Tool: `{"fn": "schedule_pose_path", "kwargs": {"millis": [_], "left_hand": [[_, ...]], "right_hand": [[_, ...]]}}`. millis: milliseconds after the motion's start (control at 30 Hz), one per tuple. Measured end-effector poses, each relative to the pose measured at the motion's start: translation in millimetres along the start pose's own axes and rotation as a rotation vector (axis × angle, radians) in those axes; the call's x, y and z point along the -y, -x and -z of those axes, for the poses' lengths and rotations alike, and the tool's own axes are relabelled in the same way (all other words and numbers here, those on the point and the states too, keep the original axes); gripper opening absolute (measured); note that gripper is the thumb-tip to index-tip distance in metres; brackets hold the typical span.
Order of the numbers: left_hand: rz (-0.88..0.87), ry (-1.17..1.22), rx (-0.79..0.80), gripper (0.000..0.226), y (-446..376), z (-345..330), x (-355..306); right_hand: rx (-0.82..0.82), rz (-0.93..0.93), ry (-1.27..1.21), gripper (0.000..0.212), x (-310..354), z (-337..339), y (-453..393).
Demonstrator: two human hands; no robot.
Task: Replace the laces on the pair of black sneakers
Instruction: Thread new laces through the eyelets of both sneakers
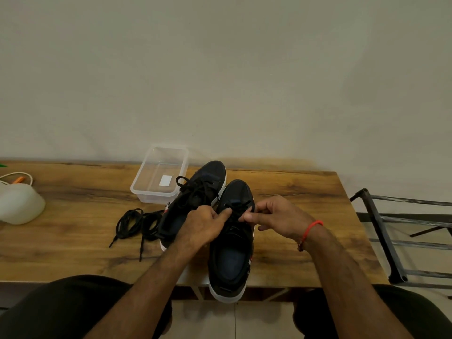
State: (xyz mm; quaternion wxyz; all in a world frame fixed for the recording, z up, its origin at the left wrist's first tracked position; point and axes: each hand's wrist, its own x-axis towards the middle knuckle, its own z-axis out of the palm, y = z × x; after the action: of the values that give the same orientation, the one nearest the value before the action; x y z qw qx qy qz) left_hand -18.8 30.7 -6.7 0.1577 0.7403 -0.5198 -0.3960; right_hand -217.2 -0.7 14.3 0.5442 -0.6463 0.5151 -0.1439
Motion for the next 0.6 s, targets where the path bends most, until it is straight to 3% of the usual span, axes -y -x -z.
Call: {"fn": "schedule_pose_path", "kwargs": {"millis": [67,333,533,600], "left_hand": [[0.019,-0.042,0.035,0.049,1.9,0.3,-2.5],[0.049,0.139,0.031,0.023,1.6,1.9,-3.2],[0.125,0.754,-0.022,0.004,4.8,-1.8,-7.5],[0.111,0.888,-0.038,0.013,4.1,-3.0,-8.7]], "right_hand": [[0.002,0.007,0.007,0.014,-0.2,0.1,0.4],[-0.006,-0.002,-0.012,0.013,1.5,1.2,1.8],[-0.049,-0.050,-0.155,0.023,0.7,0.1,4.3],[-0.096,-0.057,-0.252,0.023,0.5,-3.2,6.0]]}}
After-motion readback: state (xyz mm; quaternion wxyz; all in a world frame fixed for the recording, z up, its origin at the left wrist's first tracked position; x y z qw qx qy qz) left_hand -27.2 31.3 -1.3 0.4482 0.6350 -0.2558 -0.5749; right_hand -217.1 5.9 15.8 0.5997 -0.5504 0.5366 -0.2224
